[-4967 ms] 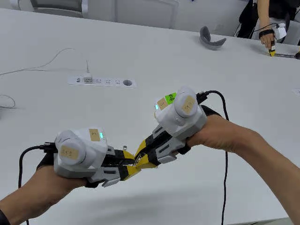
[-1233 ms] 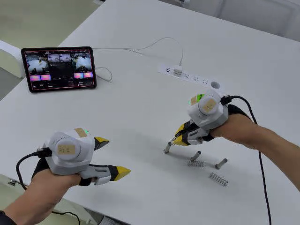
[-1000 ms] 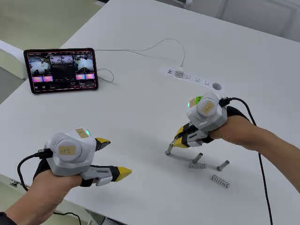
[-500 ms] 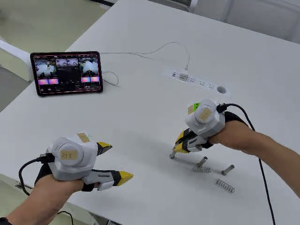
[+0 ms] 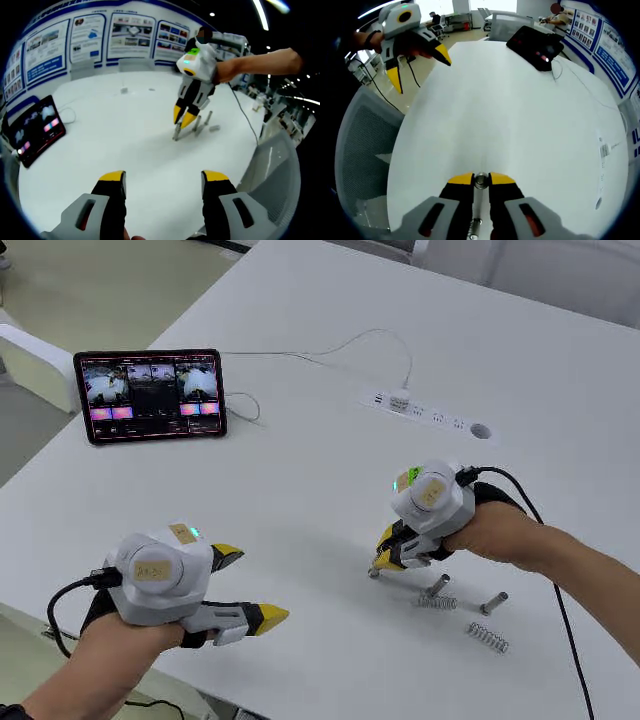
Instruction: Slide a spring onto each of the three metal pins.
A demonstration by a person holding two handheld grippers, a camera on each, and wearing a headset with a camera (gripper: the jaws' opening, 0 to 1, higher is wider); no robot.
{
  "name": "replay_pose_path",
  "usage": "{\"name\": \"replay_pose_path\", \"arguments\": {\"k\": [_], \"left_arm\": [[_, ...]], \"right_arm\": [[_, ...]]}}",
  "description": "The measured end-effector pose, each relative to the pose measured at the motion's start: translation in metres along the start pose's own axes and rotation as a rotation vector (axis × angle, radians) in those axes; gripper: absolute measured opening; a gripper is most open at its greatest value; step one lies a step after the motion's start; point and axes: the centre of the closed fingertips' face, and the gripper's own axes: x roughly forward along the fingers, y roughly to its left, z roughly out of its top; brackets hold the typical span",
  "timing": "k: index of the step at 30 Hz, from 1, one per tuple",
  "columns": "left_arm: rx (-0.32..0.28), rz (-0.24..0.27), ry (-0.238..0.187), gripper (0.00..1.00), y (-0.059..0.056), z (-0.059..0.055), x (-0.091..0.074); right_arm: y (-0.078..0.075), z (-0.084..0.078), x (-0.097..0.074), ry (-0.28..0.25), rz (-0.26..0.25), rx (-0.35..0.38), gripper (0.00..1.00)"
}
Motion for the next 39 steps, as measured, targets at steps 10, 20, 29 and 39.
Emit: {"name": "replay_pose_path", "arguments": {"k": [10, 20, 29, 39], "left_arm": [[-0.008, 0.004, 0.007, 0.62, 0.002, -0.003, -0.001], [-0.013, 0.01, 0.01, 0.62, 0.002, -0.005, -0.002], [-0.011, 0.012, 0.005, 0.62, 0.003, -0.003, -0.002], [0.0, 0.004, -0.01, 0.62, 0.002, 0.004, -0.001]], "right_arm": [[0.0, -0.005, 0.011, 0.015, 0.018, 0.0, 0.13], [0.0, -0.009, 0.02, 0.032, 0.03, -0.001, 0.13], [0.001, -0.01, 0.02, 0.035, 0.031, 0.0, 0.13], [0.004, -0.01, 0.01, 0.022, 0.009, 0.038, 0.29]]}}
